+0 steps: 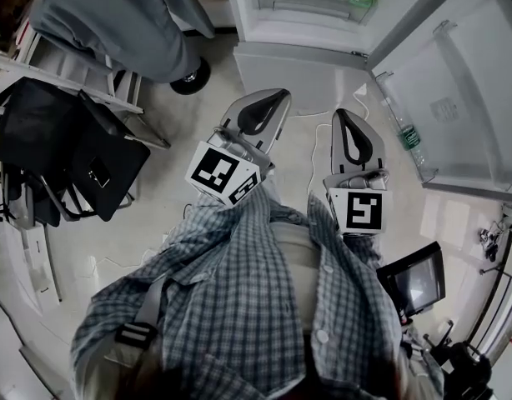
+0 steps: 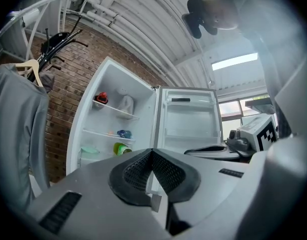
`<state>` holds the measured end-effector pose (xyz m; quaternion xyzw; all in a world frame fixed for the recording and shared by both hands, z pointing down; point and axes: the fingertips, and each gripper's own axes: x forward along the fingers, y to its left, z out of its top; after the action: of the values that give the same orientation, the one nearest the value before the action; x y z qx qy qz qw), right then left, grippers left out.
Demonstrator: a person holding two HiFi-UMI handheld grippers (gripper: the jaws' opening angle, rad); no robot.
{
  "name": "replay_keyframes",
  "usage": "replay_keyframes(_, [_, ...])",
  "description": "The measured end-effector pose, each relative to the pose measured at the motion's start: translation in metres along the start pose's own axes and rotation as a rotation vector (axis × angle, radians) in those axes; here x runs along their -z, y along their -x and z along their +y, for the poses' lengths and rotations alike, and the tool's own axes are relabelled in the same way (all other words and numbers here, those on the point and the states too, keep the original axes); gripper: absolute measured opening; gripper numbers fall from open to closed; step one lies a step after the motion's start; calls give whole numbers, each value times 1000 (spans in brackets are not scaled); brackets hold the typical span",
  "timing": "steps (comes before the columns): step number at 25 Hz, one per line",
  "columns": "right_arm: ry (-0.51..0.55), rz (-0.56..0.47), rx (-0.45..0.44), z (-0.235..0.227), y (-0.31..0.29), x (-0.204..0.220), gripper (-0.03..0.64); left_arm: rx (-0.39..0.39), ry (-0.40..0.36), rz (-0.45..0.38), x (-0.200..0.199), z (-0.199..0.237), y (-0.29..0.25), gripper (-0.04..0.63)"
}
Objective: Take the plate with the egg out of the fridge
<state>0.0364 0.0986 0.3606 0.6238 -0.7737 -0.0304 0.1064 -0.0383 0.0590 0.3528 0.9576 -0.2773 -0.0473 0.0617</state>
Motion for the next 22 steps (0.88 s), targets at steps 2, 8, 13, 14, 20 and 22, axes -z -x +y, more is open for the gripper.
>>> replay_keyframes(2, [2,-32,6,-9,-17,-13,7,3,-6,-12,-8,11,-14,8])
replay_keyframes(8, [-5,-57,11,-26,-63,-24,7,15,-24,-18,-17,45,-47,8])
replay_keyframes(13, [-7,-38,17,-29,-92,-19,8,5,9,-39,-15,73,-61,8])
replay_keyframes(14, [-11,-35,18,-29,-96,-18,7,7,12,-37,-14,75,-63,7])
replay_keyframes(20, [-7,-39,0,-28,-113,-20,8,11,13,-15,-10,86,-70,8])
replay_keyframes(22, [-4,-24,-4,-32,-119,-18,7,4,14,-20,-11,91,-74,7])
